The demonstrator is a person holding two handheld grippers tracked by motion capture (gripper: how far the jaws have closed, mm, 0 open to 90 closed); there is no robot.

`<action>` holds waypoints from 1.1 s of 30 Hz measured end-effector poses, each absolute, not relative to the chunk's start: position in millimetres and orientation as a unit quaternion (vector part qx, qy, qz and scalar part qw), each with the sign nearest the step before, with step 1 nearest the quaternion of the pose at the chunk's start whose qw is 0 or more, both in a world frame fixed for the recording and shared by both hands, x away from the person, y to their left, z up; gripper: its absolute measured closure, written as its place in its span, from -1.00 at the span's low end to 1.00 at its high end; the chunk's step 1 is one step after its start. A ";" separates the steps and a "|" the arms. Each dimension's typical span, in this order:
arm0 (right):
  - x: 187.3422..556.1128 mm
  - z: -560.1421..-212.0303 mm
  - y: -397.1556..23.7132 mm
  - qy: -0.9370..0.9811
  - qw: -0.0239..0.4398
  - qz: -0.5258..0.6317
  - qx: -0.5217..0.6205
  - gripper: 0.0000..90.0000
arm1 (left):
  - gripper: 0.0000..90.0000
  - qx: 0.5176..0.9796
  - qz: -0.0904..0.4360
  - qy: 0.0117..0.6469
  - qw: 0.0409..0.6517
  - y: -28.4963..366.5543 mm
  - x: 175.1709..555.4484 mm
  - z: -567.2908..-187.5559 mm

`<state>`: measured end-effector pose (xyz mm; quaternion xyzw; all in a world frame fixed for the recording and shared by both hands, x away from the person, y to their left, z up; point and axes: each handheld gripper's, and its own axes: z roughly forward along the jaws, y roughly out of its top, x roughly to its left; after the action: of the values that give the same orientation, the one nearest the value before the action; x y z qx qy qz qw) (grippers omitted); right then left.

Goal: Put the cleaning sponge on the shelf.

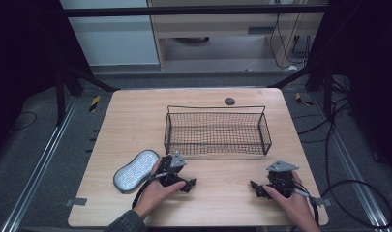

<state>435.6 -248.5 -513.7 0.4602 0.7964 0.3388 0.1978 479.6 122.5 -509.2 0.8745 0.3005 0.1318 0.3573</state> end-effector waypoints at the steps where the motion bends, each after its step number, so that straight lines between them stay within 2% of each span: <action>1: 435.6 -513.7 -248.6 0.797 0.198 0.339 0.460 -0.99 | -1.00 0.875 0.130 0.299 0.357 122.5 478.9 -508.6; 7: 435.3 -513.7 -248.6 0.796 0.198 0.339 0.460 -0.99 | -0.92 0.881 0.113 0.277 0.365 122.7 470.0 -499.4; 11: 434.5 -513.8 -248.6 0.796 0.199 0.339 0.460 -0.99 | -0.91 0.888 0.128 0.265 0.353 125.6 463.4 -493.3; 17: 433.1 -513.8 -248.6 0.795 0.199 0.338 0.462 -0.99 | -0.89 0.886 0.145 0.292 0.329 148.0 461.7 -474.0; 23: 433.1 -513.8 -248.6 0.795 0.199 0.338 0.462 -0.99 | -0.89 0.880 0.170 0.331 0.297 190.3 464.7 -451.3; 33: 433.0 -513.8 -248.6 0.795 0.200 0.338 0.462 -0.99 | -0.91 0.881 0.172 0.364 0.248 228.8 470.6 -442.3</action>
<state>433.0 -248.6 -513.8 0.4619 0.7952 0.3383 0.1995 470.6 228.8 -442.3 0.8811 0.3641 0.1721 0.2479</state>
